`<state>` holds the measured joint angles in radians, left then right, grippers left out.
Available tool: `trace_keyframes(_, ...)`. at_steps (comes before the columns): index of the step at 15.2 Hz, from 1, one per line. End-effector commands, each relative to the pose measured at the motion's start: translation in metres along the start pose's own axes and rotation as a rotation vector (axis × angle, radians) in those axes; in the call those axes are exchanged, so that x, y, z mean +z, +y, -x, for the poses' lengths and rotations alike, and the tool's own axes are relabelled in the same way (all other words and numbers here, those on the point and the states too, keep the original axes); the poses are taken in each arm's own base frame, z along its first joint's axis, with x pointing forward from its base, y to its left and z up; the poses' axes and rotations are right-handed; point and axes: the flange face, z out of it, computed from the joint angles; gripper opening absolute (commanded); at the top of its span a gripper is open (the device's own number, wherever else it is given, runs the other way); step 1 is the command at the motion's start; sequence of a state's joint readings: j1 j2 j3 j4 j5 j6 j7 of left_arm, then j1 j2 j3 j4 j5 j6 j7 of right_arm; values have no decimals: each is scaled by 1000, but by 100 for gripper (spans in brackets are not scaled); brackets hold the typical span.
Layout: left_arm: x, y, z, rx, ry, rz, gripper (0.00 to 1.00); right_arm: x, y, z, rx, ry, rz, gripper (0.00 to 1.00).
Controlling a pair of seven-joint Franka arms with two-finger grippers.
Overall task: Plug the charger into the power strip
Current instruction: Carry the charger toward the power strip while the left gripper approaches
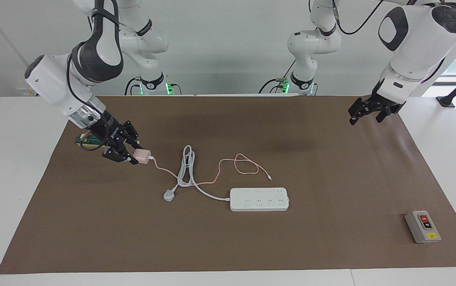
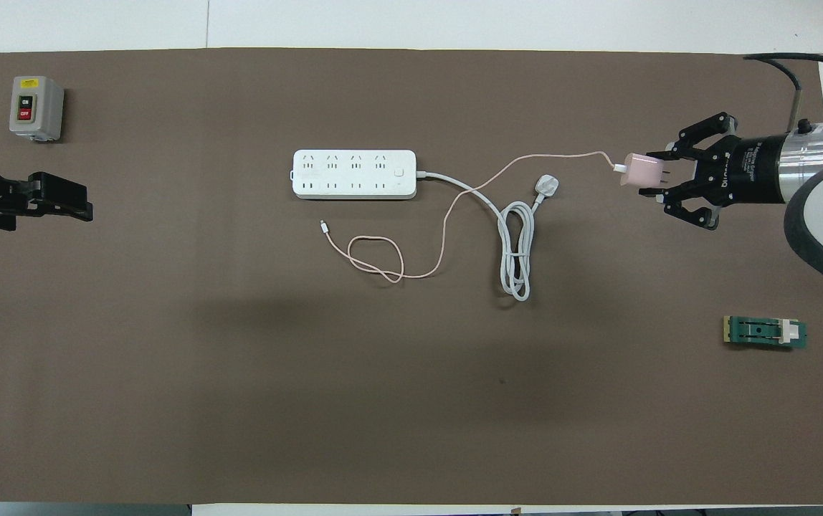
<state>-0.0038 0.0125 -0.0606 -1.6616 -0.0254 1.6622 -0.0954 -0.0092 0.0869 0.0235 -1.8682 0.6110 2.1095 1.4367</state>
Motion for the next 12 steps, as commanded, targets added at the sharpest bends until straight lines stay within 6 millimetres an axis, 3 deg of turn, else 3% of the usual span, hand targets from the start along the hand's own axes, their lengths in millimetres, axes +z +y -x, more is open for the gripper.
trace_keyframes(1,0,5,7,10,7,7,100,2,-5,32,41,3,7,0)
trace_keyframes(6,0,5,7,11,7,42,100,9,0,50,39,-12,20,0)
trace_keyframes(8,2,13,2,-29,-19,237,100,16,11,74,-12,-14,56,0)
trace_keyframes(9,5,7,-5,-64,-39,323,100,20,13,81,-27,-14,62,0)
trace_keyframes(12,14,8,-22,-125,-71,552,100,39,32,128,-94,-25,90,0)
